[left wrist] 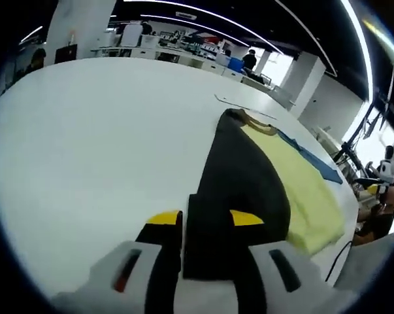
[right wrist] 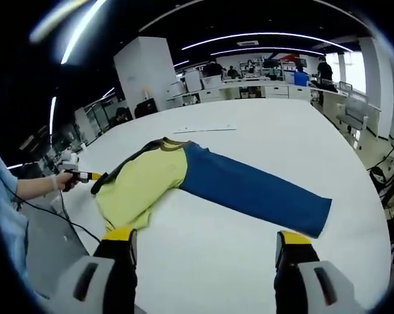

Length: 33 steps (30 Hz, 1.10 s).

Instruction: Fold the garment on the visible template until the final outline fits inside the template.

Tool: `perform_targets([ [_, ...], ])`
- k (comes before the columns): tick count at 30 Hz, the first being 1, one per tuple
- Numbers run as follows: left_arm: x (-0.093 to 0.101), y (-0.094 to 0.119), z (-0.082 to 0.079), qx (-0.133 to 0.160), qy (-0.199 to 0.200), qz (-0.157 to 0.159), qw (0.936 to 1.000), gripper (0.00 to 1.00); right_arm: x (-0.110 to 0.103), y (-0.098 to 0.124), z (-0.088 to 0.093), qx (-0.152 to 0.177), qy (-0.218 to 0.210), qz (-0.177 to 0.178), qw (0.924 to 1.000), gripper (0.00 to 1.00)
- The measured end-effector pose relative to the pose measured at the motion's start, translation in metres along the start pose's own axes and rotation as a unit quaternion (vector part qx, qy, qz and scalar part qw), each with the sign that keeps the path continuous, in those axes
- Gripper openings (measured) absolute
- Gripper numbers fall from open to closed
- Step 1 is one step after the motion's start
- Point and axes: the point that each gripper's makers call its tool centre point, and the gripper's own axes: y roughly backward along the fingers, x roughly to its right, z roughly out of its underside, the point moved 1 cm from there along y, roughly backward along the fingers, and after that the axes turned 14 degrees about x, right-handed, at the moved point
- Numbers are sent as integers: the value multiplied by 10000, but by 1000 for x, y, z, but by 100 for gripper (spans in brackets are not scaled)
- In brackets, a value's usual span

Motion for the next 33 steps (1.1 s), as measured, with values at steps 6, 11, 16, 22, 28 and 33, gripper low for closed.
perform_targets([
  [6, -7, 0, 0, -29, 20, -69, 10000, 15, -4, 1, 6, -19, -41, 2, 10000, 88],
  [11, -13, 1, 0, -65, -70, -117, 9999, 4, -6, 2, 9, -43, -65, 1, 10000, 88],
  [16, -12, 5, -3, -8, -16, -50, 10000, 0, -9, 0, 5, -6, -43, -14, 10000, 88],
  [22, -16, 13, -19, 245, 61, -53, 9997, 0, -12, 0, 2, -19, 4, -40, 10000, 88],
  [28, -41, 29, -34, 383, -18, -289, 9988, 0, -14, -1, 0, 33, 2, -56, 10000, 88],
  [33, -64, 45, -48, 568, 2, -512, 9971, 0, -15, -1, -3, 46, 36, -48, 10000, 88],
])
